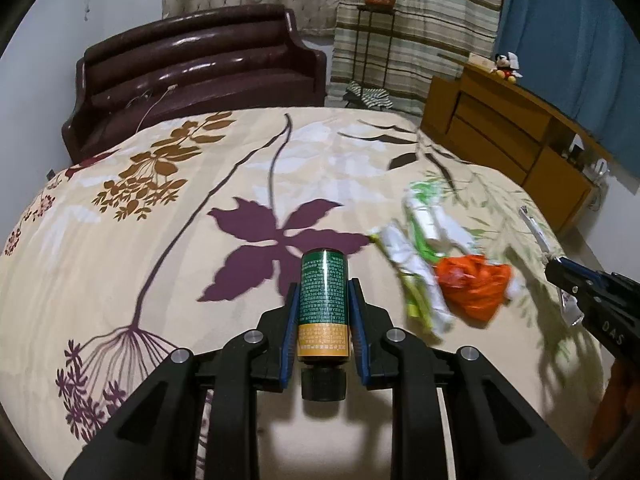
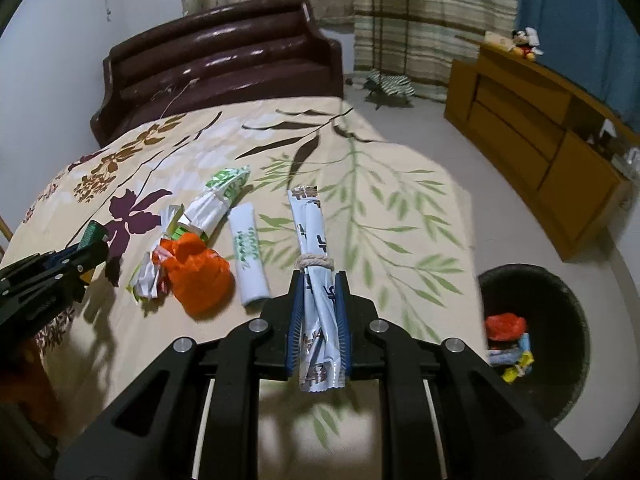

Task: Collect trash
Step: 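Carry the can and white wrapper over the bin and open both tools, then move both open tools from the bin back over the bed, then grasp the crumpled white plastic wrapper with the left tool, then grasp the orange plastic bag with the right tool while the left tool holds the wrapper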

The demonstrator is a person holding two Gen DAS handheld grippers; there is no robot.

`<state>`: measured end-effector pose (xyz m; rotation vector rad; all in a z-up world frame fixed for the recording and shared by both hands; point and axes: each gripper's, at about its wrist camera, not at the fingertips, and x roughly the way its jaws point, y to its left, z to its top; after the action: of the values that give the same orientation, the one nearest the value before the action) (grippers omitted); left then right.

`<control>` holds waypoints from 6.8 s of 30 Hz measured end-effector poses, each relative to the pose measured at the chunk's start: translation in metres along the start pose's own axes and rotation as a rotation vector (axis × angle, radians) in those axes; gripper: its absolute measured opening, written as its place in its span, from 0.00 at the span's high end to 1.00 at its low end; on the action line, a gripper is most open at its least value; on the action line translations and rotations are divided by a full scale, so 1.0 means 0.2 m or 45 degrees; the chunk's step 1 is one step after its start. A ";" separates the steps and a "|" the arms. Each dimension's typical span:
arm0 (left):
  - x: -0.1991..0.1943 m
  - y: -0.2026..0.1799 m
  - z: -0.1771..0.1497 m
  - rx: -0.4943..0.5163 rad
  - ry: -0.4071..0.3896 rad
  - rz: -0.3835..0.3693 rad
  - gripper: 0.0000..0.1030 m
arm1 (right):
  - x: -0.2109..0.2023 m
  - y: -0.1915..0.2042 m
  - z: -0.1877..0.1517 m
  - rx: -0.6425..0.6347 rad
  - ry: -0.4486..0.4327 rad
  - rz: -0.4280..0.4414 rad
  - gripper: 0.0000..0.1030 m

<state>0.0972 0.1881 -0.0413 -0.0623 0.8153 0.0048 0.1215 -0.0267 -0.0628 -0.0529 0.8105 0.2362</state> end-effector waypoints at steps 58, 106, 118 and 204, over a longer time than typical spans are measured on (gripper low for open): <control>0.15 -1.54 -0.01 0.430 -0.036 -0.322 0.76 | -0.35 -1.09 -0.39 0.380 -0.185 -0.458 0.85; -0.01 -0.81 0.13 0.194 -0.072 -0.068 0.44 | -0.25 -0.61 -0.16 0.318 -0.202 -0.221 0.21; -0.05 -0.29 0.09 -0.002 -0.046 0.088 0.43 | -0.20 -0.31 -0.07 0.211 -0.192 -0.109 0.21; -0.07 0.31 -0.05 -0.109 -0.023 0.096 0.80 | 0.02 0.35 -0.01 -0.133 -0.047 0.027 0.60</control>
<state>0.0787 0.2504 -0.0401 -0.1117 0.7988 0.1115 0.1073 0.0427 -0.0640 -0.1375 0.7619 0.2986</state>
